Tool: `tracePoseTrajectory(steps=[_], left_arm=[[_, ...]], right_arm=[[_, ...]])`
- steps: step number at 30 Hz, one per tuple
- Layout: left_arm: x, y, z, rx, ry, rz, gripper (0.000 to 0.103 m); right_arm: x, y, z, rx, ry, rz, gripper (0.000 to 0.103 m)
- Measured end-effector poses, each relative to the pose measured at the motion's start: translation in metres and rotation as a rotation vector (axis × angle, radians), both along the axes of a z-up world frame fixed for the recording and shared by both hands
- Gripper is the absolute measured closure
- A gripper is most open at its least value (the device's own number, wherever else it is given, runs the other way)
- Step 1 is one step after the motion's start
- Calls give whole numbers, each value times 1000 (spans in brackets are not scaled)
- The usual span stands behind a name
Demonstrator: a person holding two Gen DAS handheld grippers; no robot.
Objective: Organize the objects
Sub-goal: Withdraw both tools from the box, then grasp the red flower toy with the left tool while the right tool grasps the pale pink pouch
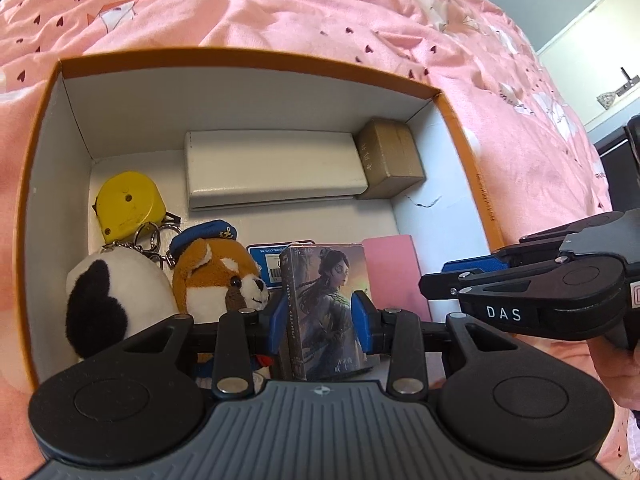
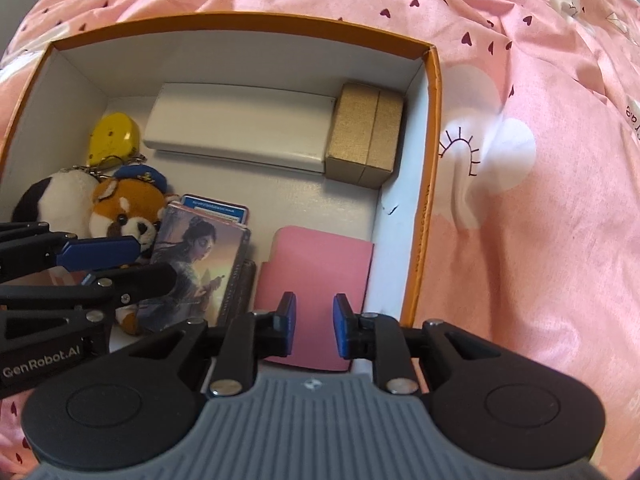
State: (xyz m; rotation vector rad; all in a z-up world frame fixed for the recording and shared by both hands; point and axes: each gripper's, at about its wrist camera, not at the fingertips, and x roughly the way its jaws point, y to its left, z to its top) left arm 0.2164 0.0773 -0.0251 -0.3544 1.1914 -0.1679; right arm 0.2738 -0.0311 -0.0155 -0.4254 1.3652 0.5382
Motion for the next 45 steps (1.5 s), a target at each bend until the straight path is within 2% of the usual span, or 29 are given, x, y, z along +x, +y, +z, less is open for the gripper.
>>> tracePoseTrajectory(steps=[6, 12, 18, 24, 28, 31, 34, 39, 45], left_arm=[[-27, 3, 30, 33, -78, -32, 62], [-64, 4, 54, 98, -149, -36, 62], [-92, -3, 56, 213, -154, -13, 62], [-116, -9, 51, 239, -145, -8, 62], [-127, -10, 45, 240, -129, 0, 62], [-135, -12, 38, 253, -106, 3, 62], [-145, -14, 26, 273, -70, -6, 62], [-161, -17, 4, 256, -1, -30, 62], [-172, -22, -12, 258, 43, -55, 62]], right_arm=[[-29, -12, 27, 107, -61, 26, 81], [-64, -36, 51, 213, -129, 12, 81], [-101, -58, 68, 308, -252, -13, 74], [-139, -79, 74, 388, -370, -54, 66], [-160, -89, 66, 380, -406, -93, 61], [-173, -95, 53, 330, -401, -124, 58], [-185, -100, 35, 280, -366, -141, 58], [-200, -109, 7, 229, -278, -187, 56], [-208, -128, -11, 185, -242, -261, 45]])
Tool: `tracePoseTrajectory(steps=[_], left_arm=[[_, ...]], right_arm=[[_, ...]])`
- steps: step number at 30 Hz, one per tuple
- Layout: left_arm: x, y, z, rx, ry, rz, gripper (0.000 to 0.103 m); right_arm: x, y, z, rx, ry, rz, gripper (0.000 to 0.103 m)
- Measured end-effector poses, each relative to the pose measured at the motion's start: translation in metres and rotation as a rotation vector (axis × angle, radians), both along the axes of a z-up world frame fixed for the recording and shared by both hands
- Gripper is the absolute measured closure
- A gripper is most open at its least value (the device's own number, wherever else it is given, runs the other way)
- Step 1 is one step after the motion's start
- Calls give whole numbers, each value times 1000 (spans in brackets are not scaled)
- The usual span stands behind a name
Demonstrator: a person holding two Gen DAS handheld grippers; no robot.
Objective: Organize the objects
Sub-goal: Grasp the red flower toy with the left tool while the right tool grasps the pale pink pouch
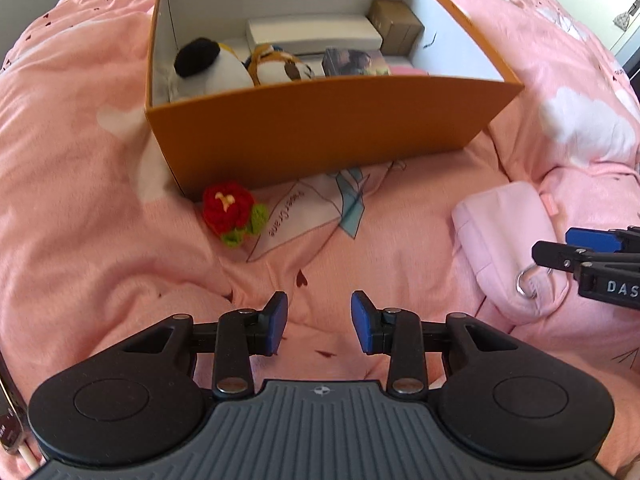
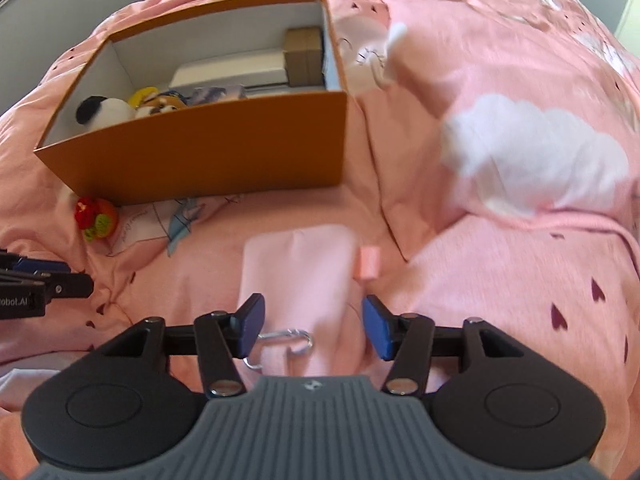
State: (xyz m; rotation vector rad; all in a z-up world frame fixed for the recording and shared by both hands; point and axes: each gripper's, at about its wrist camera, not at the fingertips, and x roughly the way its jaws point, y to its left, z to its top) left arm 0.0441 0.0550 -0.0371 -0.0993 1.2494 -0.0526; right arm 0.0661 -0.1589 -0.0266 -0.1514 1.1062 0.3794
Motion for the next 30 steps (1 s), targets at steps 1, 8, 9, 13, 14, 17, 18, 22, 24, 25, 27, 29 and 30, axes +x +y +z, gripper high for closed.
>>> tracePoseTrajectory(steps=[1, 8, 9, 13, 14, 17, 18, 22, 24, 25, 27, 29, 30], left_arm=[[-1, 0, -2, 3, 4, 2, 62], [-2, 4, -1, 4, 8, 18, 62], [-3, 5, -1, 4, 5, 23, 62], [-3, 14, 2, 30, -28, 70, 61], [-2, 16, 2, 50, -39, 76, 60], [1, 21, 3, 88, -81, 93, 54], [3, 23, 3, 94, -96, 100, 53], [16, 30, -3, 99, -127, 134, 53], [22, 33, -7, 89, -130, 154, 53], [25, 34, -9, 85, -131, 160, 52], [30, 35, -14, 89, -124, 174, 49], [34, 36, -19, 91, -116, 190, 48], [36, 36, -21, 90, -115, 197, 47]], right_arm=[[-1, -3, -1, 2, 4, -4, 45], [-23, 16, 1, -24, -39, 130, 45], [-26, 22, -1, -52, -53, 147, 45], [-26, 36, -10, -149, -85, 182, 39], [-25, 37, -11, -157, -86, 183, 36], [-19, 38, -14, -170, -79, 173, 30], [-16, 37, -15, -167, -73, 166, 30], [-10, 38, -18, -168, -48, 169, 29], [-7, 38, -19, -167, -40, 169, 28], [-6, 38, -19, -162, -34, 166, 28], [-3, 35, -20, -147, -20, 148, 27], [0, 35, -23, -139, -3, 135, 24], [1, 35, -25, -140, 5, 134, 23]])
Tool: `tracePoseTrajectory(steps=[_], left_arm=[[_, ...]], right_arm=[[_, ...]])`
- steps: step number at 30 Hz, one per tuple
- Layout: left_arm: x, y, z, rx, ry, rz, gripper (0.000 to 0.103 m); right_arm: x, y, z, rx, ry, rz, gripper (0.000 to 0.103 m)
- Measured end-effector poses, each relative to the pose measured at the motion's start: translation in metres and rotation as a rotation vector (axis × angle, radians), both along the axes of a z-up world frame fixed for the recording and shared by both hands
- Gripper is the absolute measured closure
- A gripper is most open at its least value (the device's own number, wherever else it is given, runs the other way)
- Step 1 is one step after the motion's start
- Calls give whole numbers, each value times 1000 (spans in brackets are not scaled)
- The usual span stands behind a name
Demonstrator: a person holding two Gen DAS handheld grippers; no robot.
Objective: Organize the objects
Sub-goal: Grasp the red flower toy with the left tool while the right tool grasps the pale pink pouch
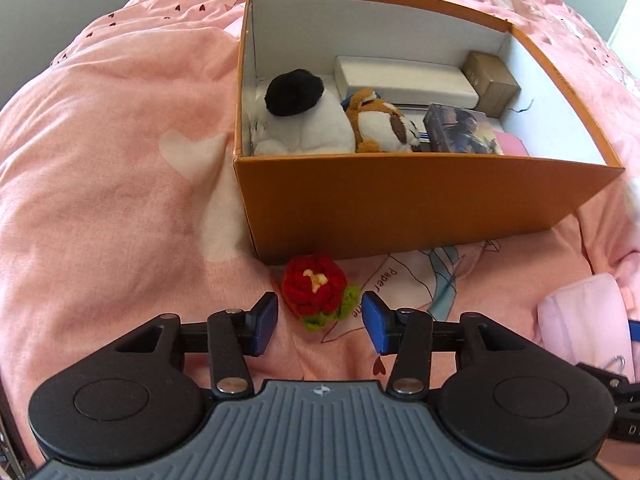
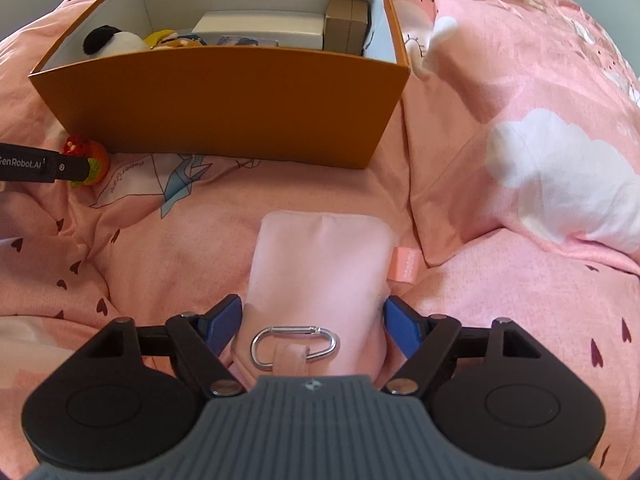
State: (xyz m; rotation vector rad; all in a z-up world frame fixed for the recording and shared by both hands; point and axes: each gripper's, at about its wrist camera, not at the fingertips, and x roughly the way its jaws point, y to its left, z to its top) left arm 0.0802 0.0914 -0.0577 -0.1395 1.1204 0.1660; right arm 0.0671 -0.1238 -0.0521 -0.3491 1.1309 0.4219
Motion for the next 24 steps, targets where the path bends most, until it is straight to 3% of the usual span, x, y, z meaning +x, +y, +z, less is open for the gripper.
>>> tracePoseTrajectory(steps=[12, 15, 24], left_arm=[[23, 1, -20, 6, 39, 34, 47], [25, 4, -24, -3, 46, 46, 52], [21, 6, -22, -9, 31, 36, 57]], right_arm=[[22, 0, -24, 15, 99, -24, 20], [28, -2, -28, 28, 121, -33, 21], [23, 4, -17, 39, 114, -28, 42]])
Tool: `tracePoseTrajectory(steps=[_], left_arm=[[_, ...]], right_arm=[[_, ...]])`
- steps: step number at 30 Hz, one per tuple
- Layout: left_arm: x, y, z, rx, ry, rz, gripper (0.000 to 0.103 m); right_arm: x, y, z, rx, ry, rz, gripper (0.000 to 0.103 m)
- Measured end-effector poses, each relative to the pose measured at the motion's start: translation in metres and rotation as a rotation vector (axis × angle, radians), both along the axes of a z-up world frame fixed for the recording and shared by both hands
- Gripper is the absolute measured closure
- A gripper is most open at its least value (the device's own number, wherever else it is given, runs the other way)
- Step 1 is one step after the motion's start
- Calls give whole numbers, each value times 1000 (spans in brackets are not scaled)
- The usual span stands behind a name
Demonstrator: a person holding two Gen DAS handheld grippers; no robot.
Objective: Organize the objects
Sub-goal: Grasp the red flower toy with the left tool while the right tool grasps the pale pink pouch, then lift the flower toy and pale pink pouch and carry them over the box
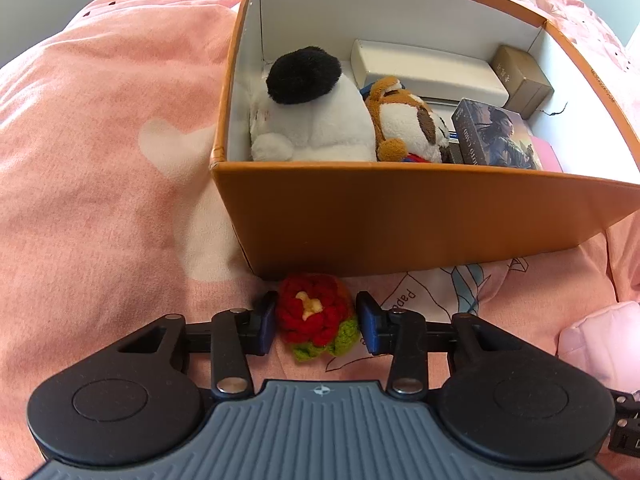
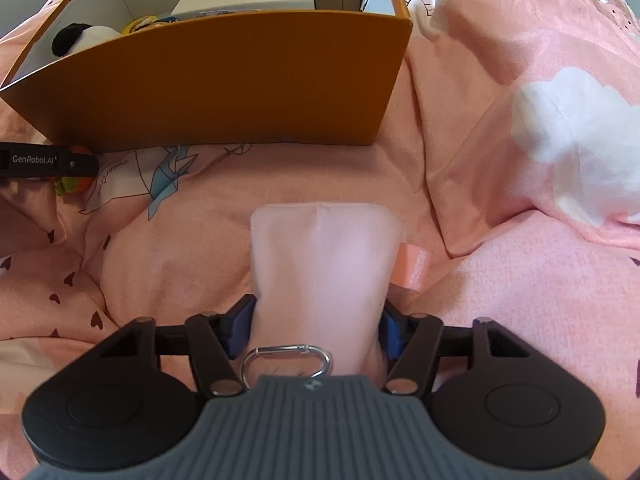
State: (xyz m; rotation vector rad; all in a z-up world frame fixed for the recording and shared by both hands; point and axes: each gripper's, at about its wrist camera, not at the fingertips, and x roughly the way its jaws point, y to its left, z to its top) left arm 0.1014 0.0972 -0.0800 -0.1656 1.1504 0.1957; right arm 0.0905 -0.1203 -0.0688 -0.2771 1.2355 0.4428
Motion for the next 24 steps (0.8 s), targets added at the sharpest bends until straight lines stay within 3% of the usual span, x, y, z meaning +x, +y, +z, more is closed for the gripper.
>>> tracePoseTrajectory(steps=[8, 16, 24], left_arm=[[-13, -1, 18, -36, -20, -33, 57], [-29, -14, 54, -131, -69, -133, 57], [-27, -36, 108, -180, -182, -266, 57]], right_arm=[[-5, -3, 17, 34, -55, 15, 54], [-4, -8, 57, 134, -92, 26, 54], [8, -14, 114, 268, -142, 45, 54]])
